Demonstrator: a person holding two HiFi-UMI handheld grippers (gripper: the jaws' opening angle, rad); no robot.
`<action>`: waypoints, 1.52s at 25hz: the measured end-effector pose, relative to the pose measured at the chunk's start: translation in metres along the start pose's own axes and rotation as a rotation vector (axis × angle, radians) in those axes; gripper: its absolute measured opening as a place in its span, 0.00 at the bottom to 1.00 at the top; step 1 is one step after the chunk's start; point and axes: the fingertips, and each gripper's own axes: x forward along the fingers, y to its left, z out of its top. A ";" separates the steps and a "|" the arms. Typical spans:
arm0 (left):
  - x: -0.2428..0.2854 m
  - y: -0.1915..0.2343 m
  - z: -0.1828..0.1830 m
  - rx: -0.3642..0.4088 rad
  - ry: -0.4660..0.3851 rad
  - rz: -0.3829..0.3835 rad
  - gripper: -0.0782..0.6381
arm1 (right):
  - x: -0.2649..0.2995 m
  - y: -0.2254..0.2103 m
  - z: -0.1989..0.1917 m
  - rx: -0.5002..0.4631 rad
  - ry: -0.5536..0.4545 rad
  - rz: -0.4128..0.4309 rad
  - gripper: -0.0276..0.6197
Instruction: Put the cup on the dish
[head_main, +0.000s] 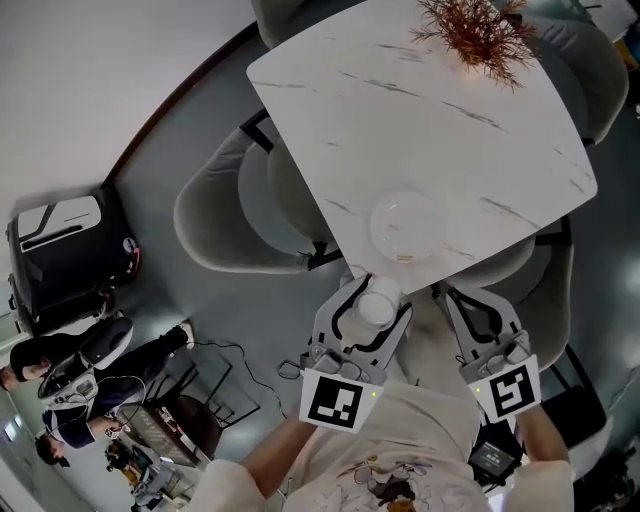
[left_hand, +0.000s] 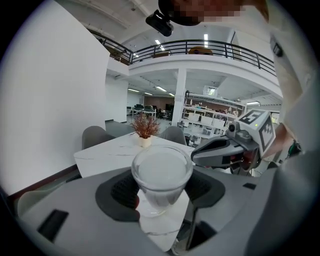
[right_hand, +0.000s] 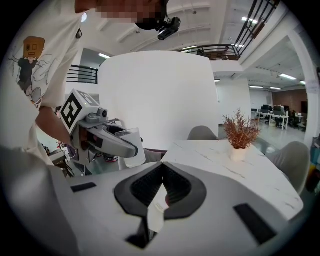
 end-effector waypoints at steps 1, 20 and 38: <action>0.005 0.001 -0.002 -0.013 0.004 0.002 0.48 | 0.002 -0.002 -0.005 0.004 0.011 0.001 0.05; 0.087 0.007 -0.069 -0.062 0.048 0.039 0.48 | 0.057 -0.046 -0.090 -0.021 0.154 0.034 0.05; 0.139 0.027 -0.100 0.026 0.028 0.044 0.48 | 0.082 -0.051 -0.129 -0.083 0.212 0.030 0.05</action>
